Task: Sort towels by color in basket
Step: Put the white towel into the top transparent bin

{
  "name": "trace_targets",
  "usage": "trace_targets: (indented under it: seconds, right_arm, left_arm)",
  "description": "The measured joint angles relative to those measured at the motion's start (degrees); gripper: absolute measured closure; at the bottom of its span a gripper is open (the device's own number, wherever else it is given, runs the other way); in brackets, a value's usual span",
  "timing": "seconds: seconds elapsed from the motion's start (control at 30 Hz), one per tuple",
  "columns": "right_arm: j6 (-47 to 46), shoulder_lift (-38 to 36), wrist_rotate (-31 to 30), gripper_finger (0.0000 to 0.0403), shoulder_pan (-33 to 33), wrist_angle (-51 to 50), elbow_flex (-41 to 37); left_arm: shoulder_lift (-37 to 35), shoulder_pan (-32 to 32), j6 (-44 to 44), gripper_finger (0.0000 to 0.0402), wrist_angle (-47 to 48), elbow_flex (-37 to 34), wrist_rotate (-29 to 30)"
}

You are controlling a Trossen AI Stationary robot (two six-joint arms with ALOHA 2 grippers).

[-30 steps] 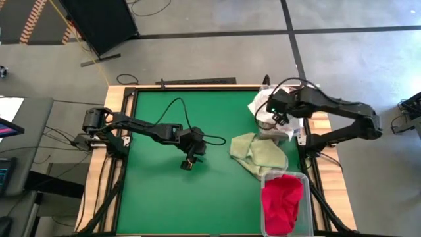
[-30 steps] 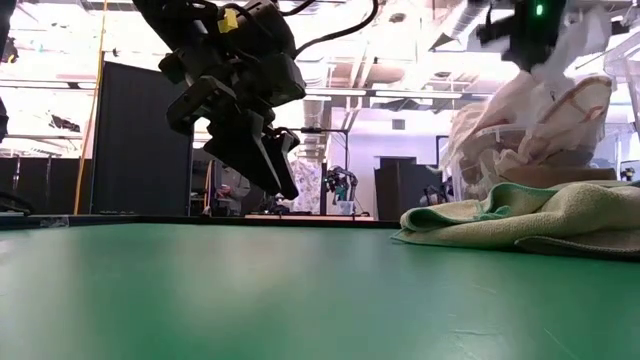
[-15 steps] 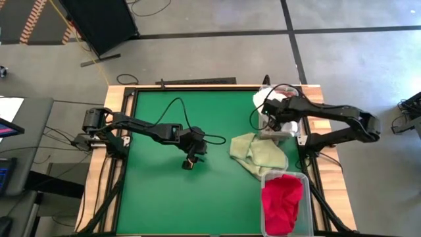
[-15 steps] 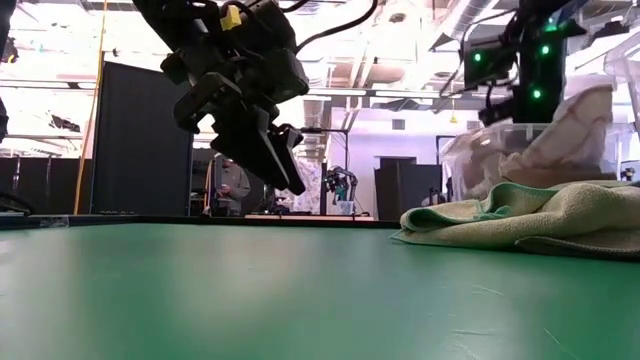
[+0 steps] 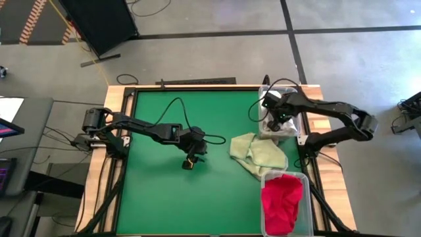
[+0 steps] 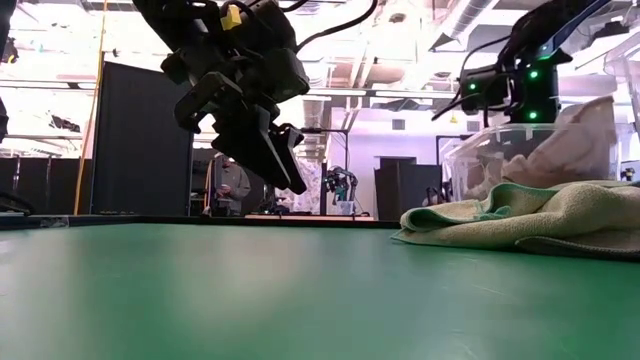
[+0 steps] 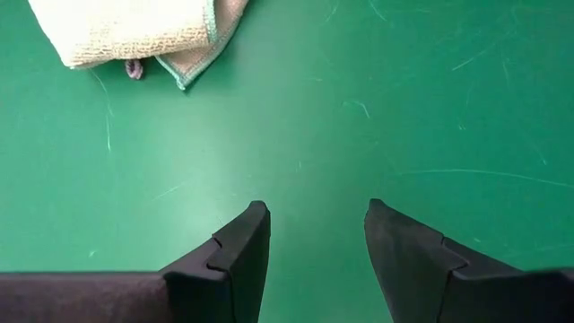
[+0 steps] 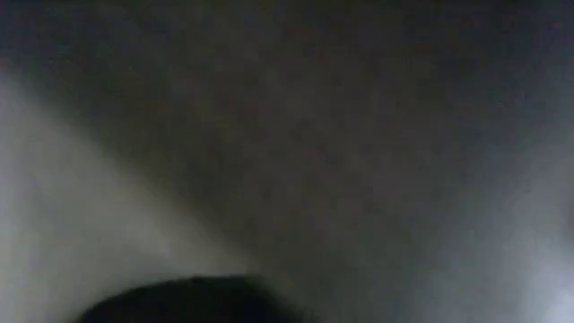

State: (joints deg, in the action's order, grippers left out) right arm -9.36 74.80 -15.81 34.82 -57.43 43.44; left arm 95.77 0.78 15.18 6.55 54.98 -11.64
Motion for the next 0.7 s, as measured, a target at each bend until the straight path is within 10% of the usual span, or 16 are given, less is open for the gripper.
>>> trace_targets:
  seconds: [0.7]
  right_arm:
    - [2.2, 3.7, 4.4, 0.0324, -1.5, -1.5, 4.0]
  left_arm:
    - [0.0, 0.0, 0.0, 0.0226, 0.1, 0.0, 0.0]
